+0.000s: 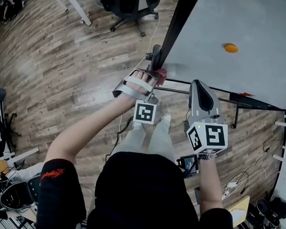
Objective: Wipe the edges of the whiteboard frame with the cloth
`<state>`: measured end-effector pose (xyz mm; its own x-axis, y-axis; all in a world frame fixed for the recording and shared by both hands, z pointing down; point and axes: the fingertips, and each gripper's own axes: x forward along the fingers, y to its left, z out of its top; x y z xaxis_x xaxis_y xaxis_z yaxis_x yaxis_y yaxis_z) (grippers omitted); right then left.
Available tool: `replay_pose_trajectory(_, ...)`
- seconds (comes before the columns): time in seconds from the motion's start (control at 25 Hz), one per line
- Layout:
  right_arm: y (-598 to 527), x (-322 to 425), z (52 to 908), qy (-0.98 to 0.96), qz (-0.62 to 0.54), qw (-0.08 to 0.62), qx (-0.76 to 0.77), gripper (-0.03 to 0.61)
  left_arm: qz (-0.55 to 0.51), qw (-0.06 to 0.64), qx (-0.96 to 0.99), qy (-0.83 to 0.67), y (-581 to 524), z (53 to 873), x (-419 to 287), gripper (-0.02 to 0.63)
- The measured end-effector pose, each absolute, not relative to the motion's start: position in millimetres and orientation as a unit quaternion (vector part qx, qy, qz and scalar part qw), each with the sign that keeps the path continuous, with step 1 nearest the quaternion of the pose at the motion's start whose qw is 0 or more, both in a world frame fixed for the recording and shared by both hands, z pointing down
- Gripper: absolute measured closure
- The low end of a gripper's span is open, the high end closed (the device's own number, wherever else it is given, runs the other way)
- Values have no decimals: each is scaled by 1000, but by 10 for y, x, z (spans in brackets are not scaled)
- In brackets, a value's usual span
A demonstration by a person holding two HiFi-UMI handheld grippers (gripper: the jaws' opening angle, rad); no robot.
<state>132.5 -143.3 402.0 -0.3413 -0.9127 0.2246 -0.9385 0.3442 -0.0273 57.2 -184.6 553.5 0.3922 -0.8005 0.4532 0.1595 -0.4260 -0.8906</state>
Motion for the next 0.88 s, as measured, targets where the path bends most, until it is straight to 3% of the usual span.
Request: replay_pose_trajectory(0.88,-1568,1352,4466,-816,114,107,557,577,-508,451,-698,227,-1925,6030,578,568)
